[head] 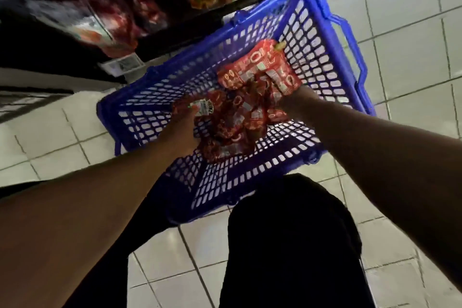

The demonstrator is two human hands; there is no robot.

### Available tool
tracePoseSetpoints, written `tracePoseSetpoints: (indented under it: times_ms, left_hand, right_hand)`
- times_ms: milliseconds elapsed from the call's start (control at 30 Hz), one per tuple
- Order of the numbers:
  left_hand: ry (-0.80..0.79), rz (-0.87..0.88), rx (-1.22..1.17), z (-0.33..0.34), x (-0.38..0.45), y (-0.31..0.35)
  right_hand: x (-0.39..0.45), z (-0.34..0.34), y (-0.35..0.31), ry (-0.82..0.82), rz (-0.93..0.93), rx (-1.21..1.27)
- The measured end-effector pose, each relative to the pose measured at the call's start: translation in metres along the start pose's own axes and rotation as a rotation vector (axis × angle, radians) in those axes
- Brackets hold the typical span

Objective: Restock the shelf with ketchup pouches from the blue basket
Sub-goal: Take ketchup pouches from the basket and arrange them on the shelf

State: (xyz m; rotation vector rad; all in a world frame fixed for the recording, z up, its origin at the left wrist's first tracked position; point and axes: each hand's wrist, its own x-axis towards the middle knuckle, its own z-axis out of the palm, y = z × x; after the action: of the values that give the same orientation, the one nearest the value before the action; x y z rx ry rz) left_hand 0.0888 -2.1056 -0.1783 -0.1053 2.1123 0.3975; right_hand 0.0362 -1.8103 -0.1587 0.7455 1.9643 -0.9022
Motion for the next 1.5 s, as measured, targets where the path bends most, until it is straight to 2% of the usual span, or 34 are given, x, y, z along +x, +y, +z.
tracePoseSetpoints:
  times_ms: [100,133,267,300,400,500,600,733,800,900,1000,1100,1167,1267,1367,1433,1500]
  left_hand:
    - [0.052,0.128,0.300,0.012,0.058,-0.009]
    - [0.085,0.157,0.405,0.015,0.074,-0.011]
    - [0.091,0.162,0.771,0.030,0.103,-0.020]
    - [0.104,0.150,0.853,0.035,0.103,-0.021]
    - [0.243,0.132,0.898,0.039,0.106,-0.017]
    - [0.205,0.008,0.710,0.036,0.108,-0.010]
    - [0.043,-0.188,0.330,0.032,0.101,0.003]
    - [-0.104,-0.332,-0.040,0.010,0.055,0.004]
    - [-0.105,-0.339,-0.223,-0.009,0.022,0.008]
    - [-0.184,-0.307,-0.479,-0.042,-0.041,0.027]
    - [-0.221,-0.302,-0.716,-0.071,-0.105,0.054]
    - [-0.136,-0.252,-0.870,-0.100,-0.169,0.086]
    - [-0.062,-0.197,-0.957,-0.123,-0.214,0.109]
    - [-0.011,-0.110,-1.098,-0.160,-0.283,0.150]
    - [0.035,-0.052,-1.290,-0.192,-0.349,0.196]
    - [-0.019,0.016,-1.465,-0.212,-0.386,0.226]
    - [-0.094,0.128,-1.628,-0.232,-0.420,0.248]
  right_hand:
    - [0.043,0.028,0.017,-0.164,0.060,-0.073]
    - [0.055,0.035,0.021,-0.171,0.074,-0.117]
    - [0.089,0.065,0.035,0.000,0.172,-0.181]
    - [0.092,0.069,0.035,-0.002,0.205,-0.268]
    - [0.097,0.068,0.036,0.021,0.212,-0.384]
    - [0.098,0.060,0.039,0.058,0.207,-0.270]
    - [0.078,0.043,0.038,0.037,0.223,0.008]
    - [0.026,0.025,0.016,-0.227,0.264,0.174]
    - [-0.010,0.010,0.005,-0.255,0.262,0.224]
    - [-0.071,-0.011,-0.006,-0.200,0.183,0.251]
    - [-0.135,-0.034,-0.020,-0.236,0.122,0.510]
    - [-0.201,-0.062,-0.035,-0.315,-0.045,0.731]
    - [-0.251,-0.086,-0.047,-0.227,-0.160,0.796]
    - [-0.336,-0.120,-0.066,-0.069,-0.423,0.764]
    - [-0.416,-0.150,-0.090,0.209,-0.625,0.467]
    - [-0.460,-0.169,-0.106,0.365,-0.746,0.240]
    - [-0.498,-0.189,-0.122,0.370,-0.784,0.084]
